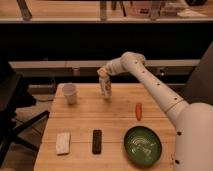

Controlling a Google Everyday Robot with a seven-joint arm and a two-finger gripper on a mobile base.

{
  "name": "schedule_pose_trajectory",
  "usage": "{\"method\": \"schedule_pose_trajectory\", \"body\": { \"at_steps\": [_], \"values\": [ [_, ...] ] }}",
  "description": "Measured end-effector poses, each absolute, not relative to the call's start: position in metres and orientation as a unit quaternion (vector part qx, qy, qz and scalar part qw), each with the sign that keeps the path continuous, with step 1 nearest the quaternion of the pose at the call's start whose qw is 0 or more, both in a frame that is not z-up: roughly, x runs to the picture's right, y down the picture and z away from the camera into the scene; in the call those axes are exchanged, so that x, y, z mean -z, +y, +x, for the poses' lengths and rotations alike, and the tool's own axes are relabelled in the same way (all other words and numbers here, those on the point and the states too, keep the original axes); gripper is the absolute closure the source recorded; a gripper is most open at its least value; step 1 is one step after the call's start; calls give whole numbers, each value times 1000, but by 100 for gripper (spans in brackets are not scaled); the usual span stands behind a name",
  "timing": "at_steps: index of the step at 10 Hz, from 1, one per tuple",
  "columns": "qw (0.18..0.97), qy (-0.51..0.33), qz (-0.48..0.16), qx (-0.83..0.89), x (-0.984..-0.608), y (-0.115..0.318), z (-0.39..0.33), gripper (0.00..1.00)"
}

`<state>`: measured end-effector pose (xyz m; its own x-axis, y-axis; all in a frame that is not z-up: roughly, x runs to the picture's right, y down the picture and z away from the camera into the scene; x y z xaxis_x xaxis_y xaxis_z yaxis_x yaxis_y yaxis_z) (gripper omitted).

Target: Stand the bottle upright

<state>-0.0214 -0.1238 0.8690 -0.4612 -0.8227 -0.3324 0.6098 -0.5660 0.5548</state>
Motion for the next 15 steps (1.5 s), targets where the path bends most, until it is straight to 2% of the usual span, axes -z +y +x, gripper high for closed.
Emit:
{"method": "schedule_pose_trajectory", "body": {
  "at_steps": [3, 5, 8, 11, 12, 15],
  "values": [
    [401, -184, 329, 835, -875, -131, -36, 100],
    [388, -186, 340, 836, -880, -133, -45, 89],
    [383, -194, 355, 830, -888, -131, -56, 56],
    [386, -201, 366, 823, -894, -126, -58, 27],
    [386, -202, 368, 821, -894, -126, -58, 23],
    [388, -203, 374, 818, -893, -126, -58, 22]
  ]
}}
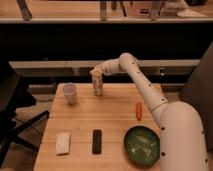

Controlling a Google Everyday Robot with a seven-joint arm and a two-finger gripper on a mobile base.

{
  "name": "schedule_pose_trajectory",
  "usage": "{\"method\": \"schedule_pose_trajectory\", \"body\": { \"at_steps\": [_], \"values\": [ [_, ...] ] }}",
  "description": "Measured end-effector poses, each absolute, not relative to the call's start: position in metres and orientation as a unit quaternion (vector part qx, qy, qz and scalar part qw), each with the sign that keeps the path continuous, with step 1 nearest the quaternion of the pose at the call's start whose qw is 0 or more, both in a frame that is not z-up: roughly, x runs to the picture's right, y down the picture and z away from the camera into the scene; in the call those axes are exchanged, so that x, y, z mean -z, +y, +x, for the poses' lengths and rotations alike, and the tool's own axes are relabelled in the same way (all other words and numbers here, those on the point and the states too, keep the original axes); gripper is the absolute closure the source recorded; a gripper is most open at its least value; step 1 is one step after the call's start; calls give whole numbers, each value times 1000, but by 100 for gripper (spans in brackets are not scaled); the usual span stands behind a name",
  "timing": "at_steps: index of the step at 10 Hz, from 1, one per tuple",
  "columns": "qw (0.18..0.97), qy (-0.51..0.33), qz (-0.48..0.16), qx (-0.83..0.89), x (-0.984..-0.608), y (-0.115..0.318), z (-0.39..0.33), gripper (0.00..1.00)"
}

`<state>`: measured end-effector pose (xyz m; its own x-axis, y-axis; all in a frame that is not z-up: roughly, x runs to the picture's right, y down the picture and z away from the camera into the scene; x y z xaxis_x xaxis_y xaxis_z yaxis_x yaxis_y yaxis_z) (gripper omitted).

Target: Stand the bottle upright

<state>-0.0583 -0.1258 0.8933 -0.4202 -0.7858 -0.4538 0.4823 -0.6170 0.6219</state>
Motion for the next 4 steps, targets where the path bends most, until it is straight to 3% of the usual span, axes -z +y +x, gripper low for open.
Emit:
{"method": "schedule_pose_trajectory", "body": {
  "at_steps": [2, 4],
  "values": [
    [406, -210, 360, 813, -894, -127, -53, 24],
    [412, -213, 357, 811, -896, -125, -48, 42]
  ]
}}
